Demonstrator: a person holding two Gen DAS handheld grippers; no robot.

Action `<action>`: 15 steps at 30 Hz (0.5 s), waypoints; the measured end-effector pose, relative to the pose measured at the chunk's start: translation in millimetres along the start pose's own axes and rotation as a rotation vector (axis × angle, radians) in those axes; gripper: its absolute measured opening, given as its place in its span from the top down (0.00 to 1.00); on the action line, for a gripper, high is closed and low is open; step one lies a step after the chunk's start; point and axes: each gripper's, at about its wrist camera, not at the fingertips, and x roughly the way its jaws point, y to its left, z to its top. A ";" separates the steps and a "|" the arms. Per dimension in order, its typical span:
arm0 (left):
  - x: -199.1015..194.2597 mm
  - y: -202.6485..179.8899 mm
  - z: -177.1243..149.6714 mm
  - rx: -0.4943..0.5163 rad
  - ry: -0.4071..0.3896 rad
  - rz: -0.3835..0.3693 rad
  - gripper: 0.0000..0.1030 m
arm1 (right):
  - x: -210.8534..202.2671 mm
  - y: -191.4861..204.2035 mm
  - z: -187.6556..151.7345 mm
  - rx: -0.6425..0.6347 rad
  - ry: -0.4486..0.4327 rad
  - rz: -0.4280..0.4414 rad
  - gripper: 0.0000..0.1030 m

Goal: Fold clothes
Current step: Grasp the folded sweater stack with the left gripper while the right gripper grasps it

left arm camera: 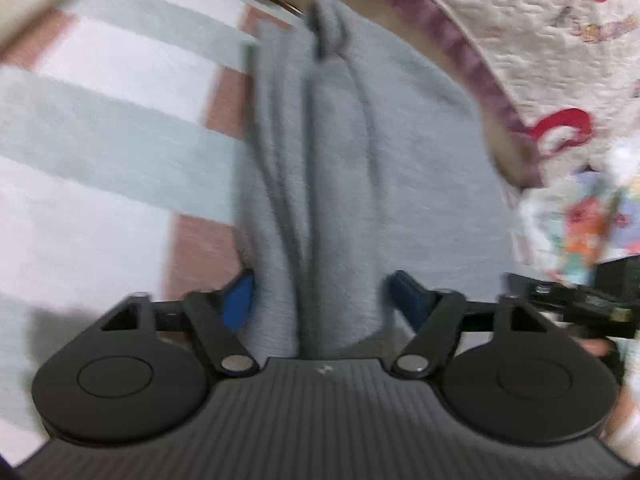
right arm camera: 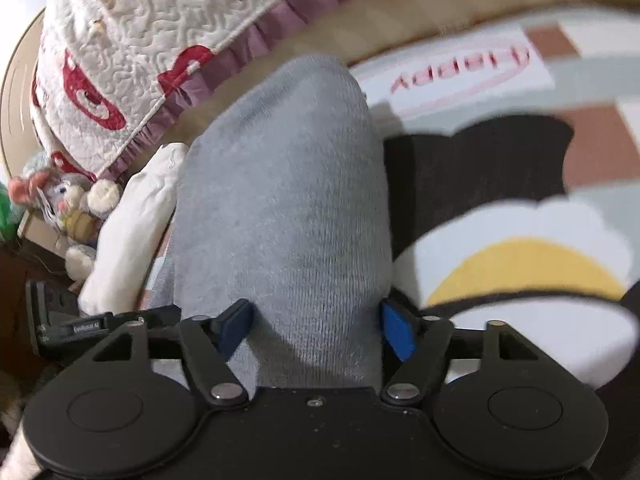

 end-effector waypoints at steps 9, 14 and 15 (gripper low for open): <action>-7.3 -22.7 -1.5 0.131 -0.087 0.068 0.61 | 3.8 45.9 3.2 -0.214 -0.072 -0.048 0.39; -3.0 -24.6 0.6 0.120 -0.055 0.140 0.58 | -2.3 74.1 -2.1 -0.361 -0.057 -0.149 0.40; -2.1 -23.6 0.3 0.110 -0.056 0.139 0.58 | 1.4 71.9 -1.4 -0.355 -0.047 -0.164 0.40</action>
